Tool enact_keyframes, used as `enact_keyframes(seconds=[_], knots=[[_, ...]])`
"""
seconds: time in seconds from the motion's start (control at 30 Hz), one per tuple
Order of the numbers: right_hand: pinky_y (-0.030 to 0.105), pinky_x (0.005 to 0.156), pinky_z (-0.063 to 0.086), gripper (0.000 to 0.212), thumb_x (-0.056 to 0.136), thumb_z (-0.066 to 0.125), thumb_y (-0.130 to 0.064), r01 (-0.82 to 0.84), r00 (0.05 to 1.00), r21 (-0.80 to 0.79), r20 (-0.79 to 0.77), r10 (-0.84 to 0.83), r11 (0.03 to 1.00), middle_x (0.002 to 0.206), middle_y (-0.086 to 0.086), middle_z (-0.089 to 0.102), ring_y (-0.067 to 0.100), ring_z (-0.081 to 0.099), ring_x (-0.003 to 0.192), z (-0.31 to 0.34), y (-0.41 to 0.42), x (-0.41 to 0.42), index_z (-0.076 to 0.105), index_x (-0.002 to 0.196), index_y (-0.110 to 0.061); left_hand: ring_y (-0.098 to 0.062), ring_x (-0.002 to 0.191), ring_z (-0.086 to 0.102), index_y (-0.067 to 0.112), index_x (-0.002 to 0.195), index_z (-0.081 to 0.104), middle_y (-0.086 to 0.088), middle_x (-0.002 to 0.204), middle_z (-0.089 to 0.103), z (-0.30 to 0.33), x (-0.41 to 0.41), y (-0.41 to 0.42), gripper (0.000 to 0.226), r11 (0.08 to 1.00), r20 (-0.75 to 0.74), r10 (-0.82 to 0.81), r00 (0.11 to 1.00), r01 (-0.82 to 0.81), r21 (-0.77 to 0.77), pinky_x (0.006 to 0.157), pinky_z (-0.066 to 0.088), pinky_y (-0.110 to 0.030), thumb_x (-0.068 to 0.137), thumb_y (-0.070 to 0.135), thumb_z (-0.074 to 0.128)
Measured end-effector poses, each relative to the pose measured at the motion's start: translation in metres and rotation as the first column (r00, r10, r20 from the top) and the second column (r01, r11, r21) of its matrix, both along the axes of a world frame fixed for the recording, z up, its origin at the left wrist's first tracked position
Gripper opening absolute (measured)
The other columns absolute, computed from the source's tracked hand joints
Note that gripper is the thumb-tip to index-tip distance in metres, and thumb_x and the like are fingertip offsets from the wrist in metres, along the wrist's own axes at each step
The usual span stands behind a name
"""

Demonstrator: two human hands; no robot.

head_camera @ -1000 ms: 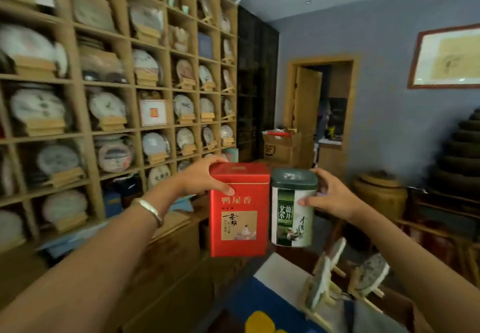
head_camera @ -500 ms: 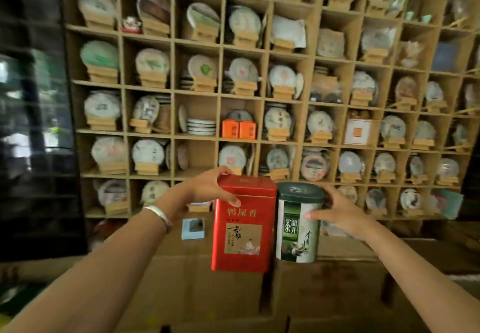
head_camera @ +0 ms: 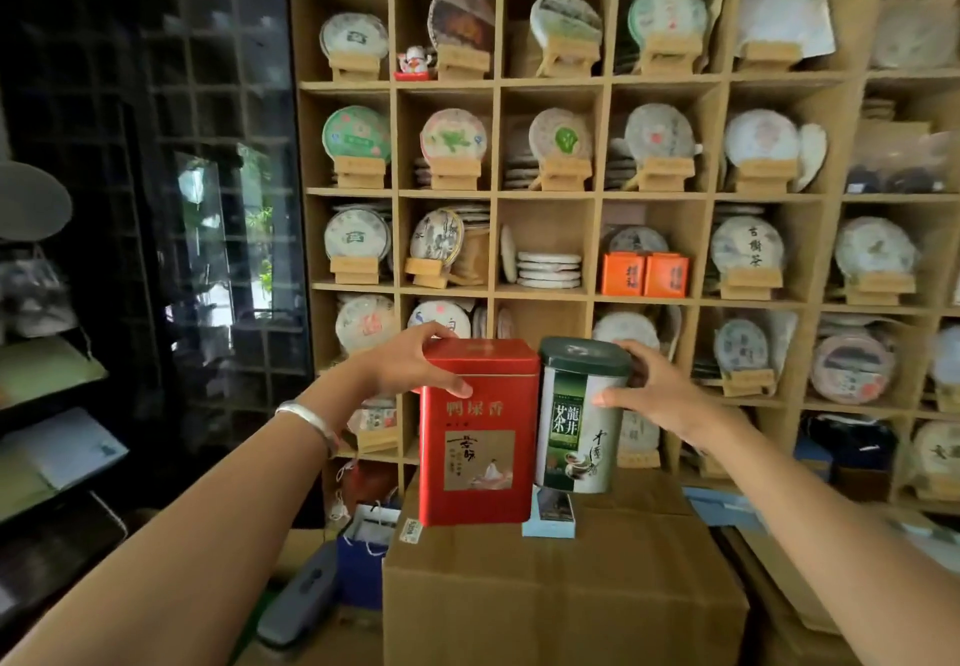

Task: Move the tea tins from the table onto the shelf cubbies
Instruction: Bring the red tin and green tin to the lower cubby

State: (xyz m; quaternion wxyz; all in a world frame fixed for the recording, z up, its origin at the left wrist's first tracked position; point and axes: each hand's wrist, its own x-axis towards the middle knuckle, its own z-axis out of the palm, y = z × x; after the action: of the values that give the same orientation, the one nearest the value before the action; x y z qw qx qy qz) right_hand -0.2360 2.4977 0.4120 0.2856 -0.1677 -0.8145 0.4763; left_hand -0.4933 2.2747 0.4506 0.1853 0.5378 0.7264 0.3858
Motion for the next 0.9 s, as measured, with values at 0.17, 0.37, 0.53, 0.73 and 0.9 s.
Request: enact_keyframes(seconds=[0.17,0.37,0.53,0.73,0.9], knots=[[0.031,0.087,0.049,0.058,0.062,0.087,-0.018,0.018,1.0,0.0,-0.001,-0.018,1.0,0.109,-0.003,0.069,0.013,0.063,0.104,-0.008,0.053,-0.052,0.058,0.111,-0.031,-0.015,0.094,0.068,0.032,0.116,0.049,0.001,0.11,0.065,-0.012,-0.049,0.052,0.082,1.0,-0.014,0.01,1.0,-0.01,-0.013,0.089,0.054,-0.037,0.046,0.045,0.09],[0.019,0.07,0.053,0.057,0.066,0.085,-0.011,0.024,1.0,-0.016,-0.001,-0.024,1.0,0.109,-0.004,0.068,0.009,0.064,0.101,-0.021,0.151,-0.103,0.056,0.11,-0.033,-0.015,0.097,0.067,0.029,0.12,0.047,0.0,0.112,0.064,-0.025,-0.098,0.151,0.081,1.0,-0.006,0.004,1.0,-0.004,-0.028,0.089,0.053,-0.035,0.051,0.04,0.089],[0.039,0.091,0.052,0.069,0.049,0.088,-0.03,0.049,0.999,0.005,0.013,-0.049,0.999,0.113,-0.002,0.067,0.016,0.061,0.109,-0.022,0.243,-0.152,0.055,0.109,-0.035,-0.016,0.096,0.067,0.025,0.118,0.048,-0.002,0.11,0.065,-0.027,-0.142,0.234,0.071,0.999,0.02,0.02,1.0,-0.019,-0.045,0.087,0.053,-0.032,0.061,0.027,0.088],[0.041,0.093,0.052,0.073,0.043,0.087,-0.04,0.041,0.998,0.048,0.039,-0.043,0.998,0.112,-0.004,0.068,0.017,0.063,0.108,-0.023,0.322,-0.219,0.056,0.109,-0.032,-0.016,0.096,0.067,0.025,0.12,0.048,-0.004,0.113,0.064,-0.035,-0.205,0.295,0.069,0.998,0.074,0.055,0.996,-0.053,-0.036,0.079,0.053,-0.027,0.064,0.019,0.088],[0.039,0.094,0.048,0.067,0.051,0.088,-0.032,0.015,0.996,0.016,0.085,-0.016,1.0,0.113,-0.007,0.066,0.013,0.059,0.11,-0.038,0.359,-0.276,0.054,0.108,-0.038,-0.016,0.097,0.068,0.024,0.121,0.048,-0.005,0.113,0.065,-0.05,-0.256,0.327,0.071,0.996,0.107,0.067,0.992,-0.06,-0.066,0.082,0.054,-0.029,0.062,0.016,0.088]])
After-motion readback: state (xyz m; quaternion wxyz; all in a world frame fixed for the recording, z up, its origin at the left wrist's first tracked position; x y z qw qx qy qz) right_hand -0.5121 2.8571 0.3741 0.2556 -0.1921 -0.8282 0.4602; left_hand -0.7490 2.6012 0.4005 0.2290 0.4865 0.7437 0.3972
